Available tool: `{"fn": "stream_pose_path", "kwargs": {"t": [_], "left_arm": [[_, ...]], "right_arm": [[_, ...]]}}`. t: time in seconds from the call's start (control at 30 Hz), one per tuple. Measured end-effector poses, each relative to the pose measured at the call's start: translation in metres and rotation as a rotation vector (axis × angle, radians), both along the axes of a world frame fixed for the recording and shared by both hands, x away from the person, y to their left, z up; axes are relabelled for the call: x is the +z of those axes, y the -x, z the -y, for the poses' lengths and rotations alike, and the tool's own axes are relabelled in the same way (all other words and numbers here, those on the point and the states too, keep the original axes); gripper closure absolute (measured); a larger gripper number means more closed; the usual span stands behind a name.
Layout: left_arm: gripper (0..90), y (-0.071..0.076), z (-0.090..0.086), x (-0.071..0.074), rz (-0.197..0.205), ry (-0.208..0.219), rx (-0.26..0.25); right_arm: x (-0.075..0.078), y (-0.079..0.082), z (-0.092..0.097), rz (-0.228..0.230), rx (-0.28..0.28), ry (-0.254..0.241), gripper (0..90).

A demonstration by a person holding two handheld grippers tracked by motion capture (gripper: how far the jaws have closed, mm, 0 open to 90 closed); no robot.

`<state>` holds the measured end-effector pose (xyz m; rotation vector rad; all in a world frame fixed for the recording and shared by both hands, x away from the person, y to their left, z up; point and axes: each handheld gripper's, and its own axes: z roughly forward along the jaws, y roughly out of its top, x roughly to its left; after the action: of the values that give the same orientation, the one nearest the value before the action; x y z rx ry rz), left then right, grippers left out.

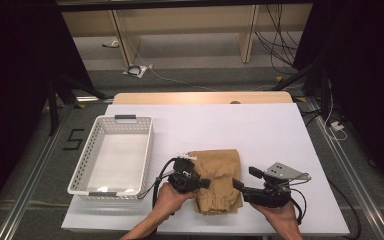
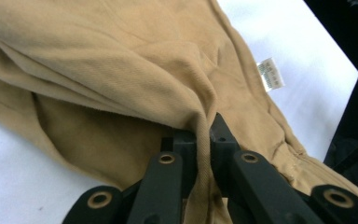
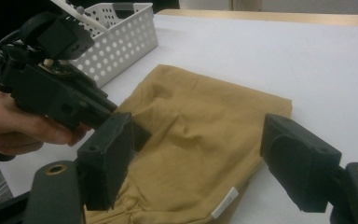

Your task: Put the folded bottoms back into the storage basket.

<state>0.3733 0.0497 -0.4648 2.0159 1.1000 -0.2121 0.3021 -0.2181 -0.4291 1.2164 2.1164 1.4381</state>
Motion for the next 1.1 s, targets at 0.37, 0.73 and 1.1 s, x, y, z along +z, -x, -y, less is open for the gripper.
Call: {"fn": "stream_pose_path", "kwargs": {"t": [0.37, 0.73, 1.1], "left_arm": [[71.8, -0.007, -0.005, -0.008, -0.042, -0.025, 0.033], [40.0, -0.017, -0.02, -0.001, -0.011, -0.098, 0.159], [26.7, -0.031, -0.015, -0.012, -0.099, -0.115, 0.199]], "right_arm": [[-0.007, -0.006, -0.002, -0.058, -0.011, 0.052, 26.8], [-0.007, -0.006, -0.003, -0.058, -0.004, 0.048, 26.8], [-0.006, -0.008, -0.003, -0.061, 0.003, 0.041, 27.0]]}}
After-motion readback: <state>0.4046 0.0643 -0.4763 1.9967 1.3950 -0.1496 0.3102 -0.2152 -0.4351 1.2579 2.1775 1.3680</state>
